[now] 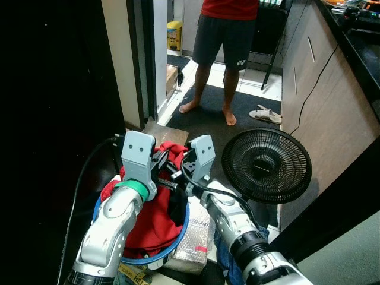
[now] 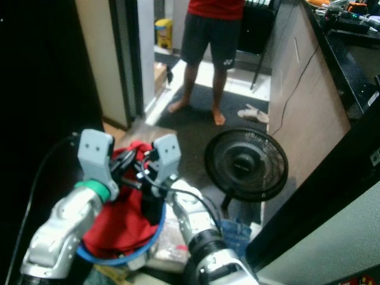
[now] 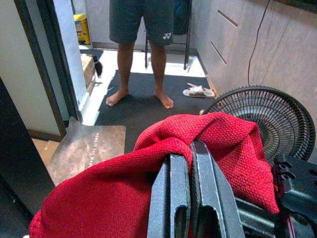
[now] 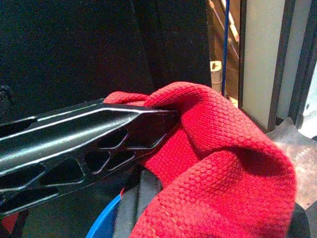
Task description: Clothes washing
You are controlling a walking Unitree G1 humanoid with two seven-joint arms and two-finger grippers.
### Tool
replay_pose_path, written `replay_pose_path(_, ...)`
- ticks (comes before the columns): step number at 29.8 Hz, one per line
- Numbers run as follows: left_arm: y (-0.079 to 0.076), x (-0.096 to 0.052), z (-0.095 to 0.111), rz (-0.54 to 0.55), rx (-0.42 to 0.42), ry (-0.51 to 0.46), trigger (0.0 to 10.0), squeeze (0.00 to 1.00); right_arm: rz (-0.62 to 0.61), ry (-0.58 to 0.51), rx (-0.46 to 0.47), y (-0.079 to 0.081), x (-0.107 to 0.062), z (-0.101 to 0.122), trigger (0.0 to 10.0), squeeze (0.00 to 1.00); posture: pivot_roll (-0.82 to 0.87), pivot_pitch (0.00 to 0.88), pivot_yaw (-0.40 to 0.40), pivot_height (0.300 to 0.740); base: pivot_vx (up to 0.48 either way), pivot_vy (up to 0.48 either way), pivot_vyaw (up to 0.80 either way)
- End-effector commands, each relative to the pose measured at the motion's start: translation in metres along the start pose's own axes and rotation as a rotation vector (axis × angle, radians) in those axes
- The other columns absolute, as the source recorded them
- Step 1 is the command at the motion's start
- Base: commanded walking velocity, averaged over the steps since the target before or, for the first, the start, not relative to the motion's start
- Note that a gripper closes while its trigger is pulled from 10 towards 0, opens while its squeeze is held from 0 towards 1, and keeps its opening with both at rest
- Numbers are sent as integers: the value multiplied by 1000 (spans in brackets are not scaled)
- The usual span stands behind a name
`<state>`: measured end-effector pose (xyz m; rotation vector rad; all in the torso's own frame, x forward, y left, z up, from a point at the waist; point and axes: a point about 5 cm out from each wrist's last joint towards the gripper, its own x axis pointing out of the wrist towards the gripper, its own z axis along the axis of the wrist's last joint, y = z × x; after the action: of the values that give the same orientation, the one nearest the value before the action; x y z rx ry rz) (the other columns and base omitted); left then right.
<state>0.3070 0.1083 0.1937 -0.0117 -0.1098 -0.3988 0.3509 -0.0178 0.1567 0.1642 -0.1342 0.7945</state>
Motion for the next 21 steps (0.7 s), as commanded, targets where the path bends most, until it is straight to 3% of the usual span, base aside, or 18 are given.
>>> replay_pose_path(1,-2,-1,-3,-6,-2,-4,10000,0,24,-28,36,13,9,1,0,0,94,73,-11,740,0,0,0)
replay_pose_path(17,2,1,-2,21,9,-2,10000,0,7,-127,40,5,2,18,0,0,89,82,-7,740,0,0,0)
replay_pose_path(18,2,1,-2,21,10,-2,10000,0,5,-131,36,5,2,19,7412,0,89,82,-7,740,0,0,0)
replay_pose_path(19,2,1,-2,21,10,-2,10000,0,5,-131,36,5,2,19,7412,0,89,82,-7,740,0,0,0)
replay_pose_path(20,2,1,-3,21,11,-2,10000,0,3,-144,30,4,1,22,10000,0,87,84,4,740,0,0,0)
replay_pose_path(21,2,1,-3,21,11,-2,10000,0,3,-144,30,4,1,22,10000,0,87,84,4,740,0,0,0)
